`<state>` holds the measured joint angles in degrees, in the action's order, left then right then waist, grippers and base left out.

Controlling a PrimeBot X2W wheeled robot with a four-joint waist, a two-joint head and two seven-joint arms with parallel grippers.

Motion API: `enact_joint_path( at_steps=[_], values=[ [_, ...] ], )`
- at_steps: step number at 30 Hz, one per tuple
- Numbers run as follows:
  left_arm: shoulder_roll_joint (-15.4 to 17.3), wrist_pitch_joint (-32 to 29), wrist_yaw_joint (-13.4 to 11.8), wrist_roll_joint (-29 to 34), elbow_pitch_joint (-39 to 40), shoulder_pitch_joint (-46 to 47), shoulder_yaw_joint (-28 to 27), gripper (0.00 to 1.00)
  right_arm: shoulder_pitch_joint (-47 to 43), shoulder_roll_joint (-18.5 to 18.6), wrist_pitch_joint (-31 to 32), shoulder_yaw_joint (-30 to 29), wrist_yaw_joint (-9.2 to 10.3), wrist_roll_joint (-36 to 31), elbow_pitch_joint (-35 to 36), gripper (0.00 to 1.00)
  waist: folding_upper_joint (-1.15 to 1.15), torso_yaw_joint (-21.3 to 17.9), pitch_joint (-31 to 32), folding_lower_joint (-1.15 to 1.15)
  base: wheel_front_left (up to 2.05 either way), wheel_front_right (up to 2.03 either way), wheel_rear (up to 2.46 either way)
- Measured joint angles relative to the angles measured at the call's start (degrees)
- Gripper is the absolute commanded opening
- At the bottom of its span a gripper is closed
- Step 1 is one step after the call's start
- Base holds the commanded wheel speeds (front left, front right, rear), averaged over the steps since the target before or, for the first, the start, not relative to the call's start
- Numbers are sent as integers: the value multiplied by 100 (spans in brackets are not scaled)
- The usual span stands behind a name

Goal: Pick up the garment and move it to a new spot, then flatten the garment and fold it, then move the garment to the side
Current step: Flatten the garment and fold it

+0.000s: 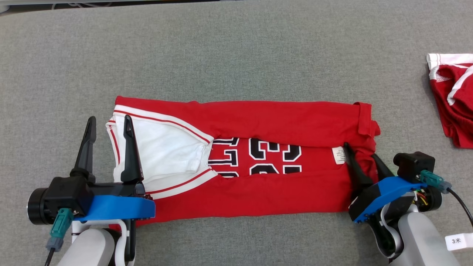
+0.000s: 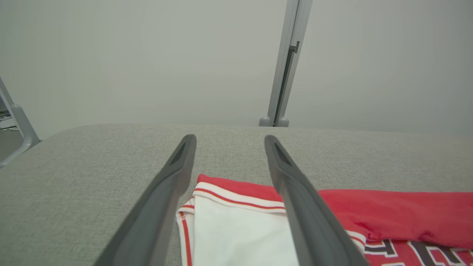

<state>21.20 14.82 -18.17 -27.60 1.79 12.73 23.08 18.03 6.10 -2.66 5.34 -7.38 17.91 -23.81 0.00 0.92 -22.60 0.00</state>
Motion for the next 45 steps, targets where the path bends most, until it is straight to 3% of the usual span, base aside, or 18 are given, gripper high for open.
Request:
enact_joint_path(
  at_steps=[7, 12, 16, 20, 26, 30, 35, 45],
  values=[
    [2, 3, 40, 37, -45, 4, -8, 100, -81, 9, -199, -149, -20, 155, -36, 0, 1, -27, 77, 1, 0, 0, 0],
    [-14, 9, 38, 37, -68, -31, -20, 100, -366, 366, -266, -699, -19, 229, 47, 0, 1, -44, 226, 0, 0, 0, 0],
    [-23, 9, 31, 29, -79, -104, -23, 100, -491, 549, -140, -967, -16, 223, 153, 0, 1, -58, 339, 0, 0, 0, 0],
    [-25, 10, 3, -4, -94, -220, -27, 100, -482, 572, 399, -917, -12, 181, 739, 0, 1, -104, 556, 0, 0, 0, 0],
    [-40, -7, -14, -12, -99, -268, 14, 100, -146, 221, 1121, -216, -11, 130, 1719, 0, -1, -95, 760, 0, 0, 0, 0],
    [-76, -12, -46, -15, -96, -262, 38, 100, 146, -78, 1321, 400, -11, 191, 1852, 0, -1, 30, 764, 0, 0, 0, 0],
    [-156, -18, -30, -7, -132, -171, 122, 100, 490, -294, 1247, 1229, -11, 503, 1447, 0, -1, 259, 666, 0, 0, 0, 0],
    [-347, -9, 108, 18, -315, 113, 241, 100, 1337, -326, 377, 2797, -10, 1543, 213, 0, 0, 715, 359, 1, 0, 0, 0]
  ],
)
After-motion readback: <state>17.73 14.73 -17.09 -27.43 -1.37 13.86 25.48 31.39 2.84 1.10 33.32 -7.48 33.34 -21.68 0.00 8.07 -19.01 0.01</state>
